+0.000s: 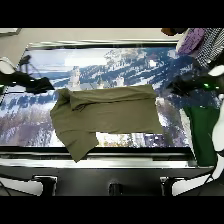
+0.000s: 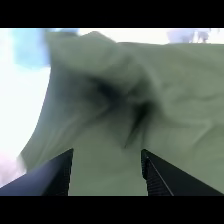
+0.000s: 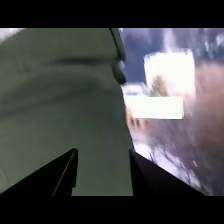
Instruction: Fold the clothes and pants, and hang the long-sleeved shirts on hangers.
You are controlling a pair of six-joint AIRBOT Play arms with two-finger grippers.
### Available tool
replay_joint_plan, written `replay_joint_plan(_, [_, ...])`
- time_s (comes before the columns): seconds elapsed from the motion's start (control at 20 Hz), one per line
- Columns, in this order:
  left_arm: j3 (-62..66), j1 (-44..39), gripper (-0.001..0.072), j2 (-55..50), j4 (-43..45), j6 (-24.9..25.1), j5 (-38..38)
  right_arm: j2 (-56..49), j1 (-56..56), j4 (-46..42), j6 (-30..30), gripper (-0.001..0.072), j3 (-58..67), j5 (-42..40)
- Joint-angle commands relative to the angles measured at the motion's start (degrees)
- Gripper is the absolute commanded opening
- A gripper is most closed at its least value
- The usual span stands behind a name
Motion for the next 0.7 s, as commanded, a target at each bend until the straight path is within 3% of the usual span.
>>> replay_joint_plan(0.0, [-8.9,6.8,0.0487,8.7,-2.8,-0.3,-2.0,4.2,-5.9,0.8,-5.4,0.0397,-8.2,11.2])
replay_joint_plan(0.3, [-27.8,13.6,0.0487,19.5,-4.6,-0.3,0.3,10.0,-6.5,-1.1,-9.7,0.0388,-34.5,6.1])
replay_joint_plan(0.65, [-29.7,13.5,0.0487,19.7,-4.7,-0.3,0.3,10.0,-6.5,2.3,-14.9,0.0388,-42.4,-0.9])
